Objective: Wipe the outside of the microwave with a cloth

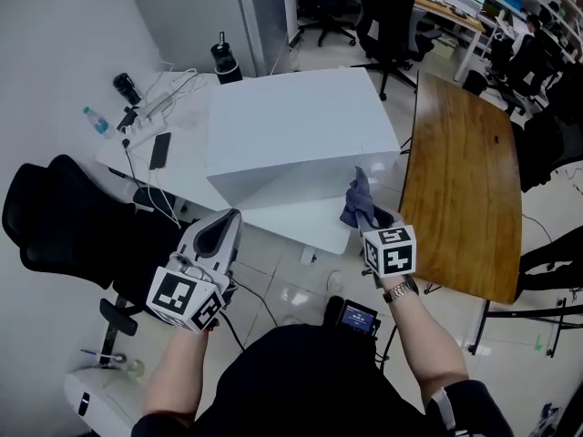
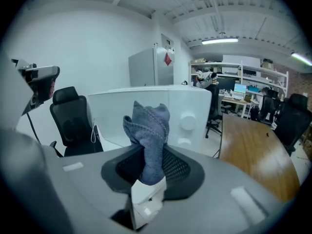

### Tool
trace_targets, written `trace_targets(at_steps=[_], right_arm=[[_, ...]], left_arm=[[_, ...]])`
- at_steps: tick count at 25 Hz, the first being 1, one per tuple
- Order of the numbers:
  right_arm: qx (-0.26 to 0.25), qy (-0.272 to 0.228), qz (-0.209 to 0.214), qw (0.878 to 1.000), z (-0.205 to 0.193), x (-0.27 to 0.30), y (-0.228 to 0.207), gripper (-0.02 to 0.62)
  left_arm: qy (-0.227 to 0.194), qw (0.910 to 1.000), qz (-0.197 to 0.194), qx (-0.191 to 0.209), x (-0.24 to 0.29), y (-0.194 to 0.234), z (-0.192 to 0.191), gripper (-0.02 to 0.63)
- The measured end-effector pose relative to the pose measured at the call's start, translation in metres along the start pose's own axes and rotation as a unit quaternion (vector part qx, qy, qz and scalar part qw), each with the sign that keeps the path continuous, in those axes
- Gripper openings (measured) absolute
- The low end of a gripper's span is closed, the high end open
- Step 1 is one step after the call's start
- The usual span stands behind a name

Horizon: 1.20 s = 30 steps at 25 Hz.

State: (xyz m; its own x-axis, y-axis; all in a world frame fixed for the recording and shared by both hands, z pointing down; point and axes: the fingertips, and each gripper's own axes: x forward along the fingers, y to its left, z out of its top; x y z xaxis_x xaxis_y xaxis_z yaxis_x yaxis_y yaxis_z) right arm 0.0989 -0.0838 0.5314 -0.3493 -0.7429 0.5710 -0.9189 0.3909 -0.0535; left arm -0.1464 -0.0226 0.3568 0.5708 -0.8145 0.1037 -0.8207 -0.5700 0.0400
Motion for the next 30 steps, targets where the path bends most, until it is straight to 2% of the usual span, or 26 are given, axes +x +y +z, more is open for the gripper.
trace_targets(at_steps=[7,16,23,30], right_arm=[[-0.048,-0.023,0.071,0.996,0.021,0.024,0.1,0.1],[-0.114,-0.053,0.151,0.981,0.04,0.061,0.215,0.1],[-0.135,-0.061,0.177,0.973,0.055,0.087,0.262,0.1],[-0.142,-0.055,0.186,0.971,0.059,0.117,0.289,0.1]], left_arm=[[0.001,0.9991,0.042,-0.004,-0.05,0.03,-0.007,0.005],[0.007,0.9944,0.105,-0.009,-0.11,0.069,-0.017,0.005],[0.012,0.9906,0.136,-0.01,-0.136,0.087,-0.021,0.005],[0.015,0.9874,0.157,-0.01,-0.153,0.101,-0.021,0.005]])
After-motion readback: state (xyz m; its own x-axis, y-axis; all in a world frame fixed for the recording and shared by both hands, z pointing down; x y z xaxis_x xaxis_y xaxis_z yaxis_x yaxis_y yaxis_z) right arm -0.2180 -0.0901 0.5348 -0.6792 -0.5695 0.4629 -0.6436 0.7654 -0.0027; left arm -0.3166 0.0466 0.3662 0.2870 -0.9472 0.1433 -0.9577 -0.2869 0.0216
